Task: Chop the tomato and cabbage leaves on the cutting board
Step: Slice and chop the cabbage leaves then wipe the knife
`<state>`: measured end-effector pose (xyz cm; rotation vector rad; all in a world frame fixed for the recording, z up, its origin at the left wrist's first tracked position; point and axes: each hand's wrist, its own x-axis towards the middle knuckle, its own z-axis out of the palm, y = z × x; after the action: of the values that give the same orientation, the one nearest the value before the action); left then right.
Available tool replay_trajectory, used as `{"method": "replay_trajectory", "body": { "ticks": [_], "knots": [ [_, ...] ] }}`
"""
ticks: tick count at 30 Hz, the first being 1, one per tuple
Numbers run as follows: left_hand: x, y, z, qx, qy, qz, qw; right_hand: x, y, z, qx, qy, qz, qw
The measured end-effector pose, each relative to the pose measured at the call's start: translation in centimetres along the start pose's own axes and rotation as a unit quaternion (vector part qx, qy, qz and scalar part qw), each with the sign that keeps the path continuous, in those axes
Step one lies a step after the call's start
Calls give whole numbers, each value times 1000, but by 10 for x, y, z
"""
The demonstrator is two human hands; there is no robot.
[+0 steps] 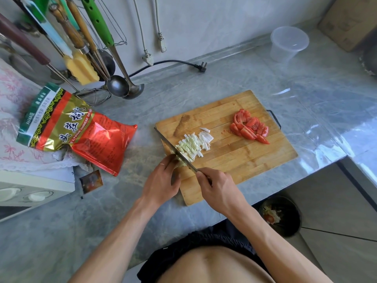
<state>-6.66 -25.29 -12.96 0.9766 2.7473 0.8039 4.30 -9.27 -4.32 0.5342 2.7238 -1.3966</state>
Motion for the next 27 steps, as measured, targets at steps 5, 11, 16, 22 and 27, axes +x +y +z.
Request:
{"method": "replay_trajectory", "body": {
  "ticks": [5,11,16,22,27],
  "knots": [
    [0,2,1,-13,-6,-27,1000,2,0,0,-8,-7,5,1000],
    [4,5,-2,-26,1,-21,999,2,3,7,-51,-6,-5,999],
    [2,2,1,-17,-4,-15,1000,2,7,12,-35,32,5,999],
    [0,2,3,-17,-6,-27,999,13,4,4,-21,42,16,999],
    [-2,0,4,-19,3,-2,1000,11,-1,-8,18,45,-2,999]
  ]
}}
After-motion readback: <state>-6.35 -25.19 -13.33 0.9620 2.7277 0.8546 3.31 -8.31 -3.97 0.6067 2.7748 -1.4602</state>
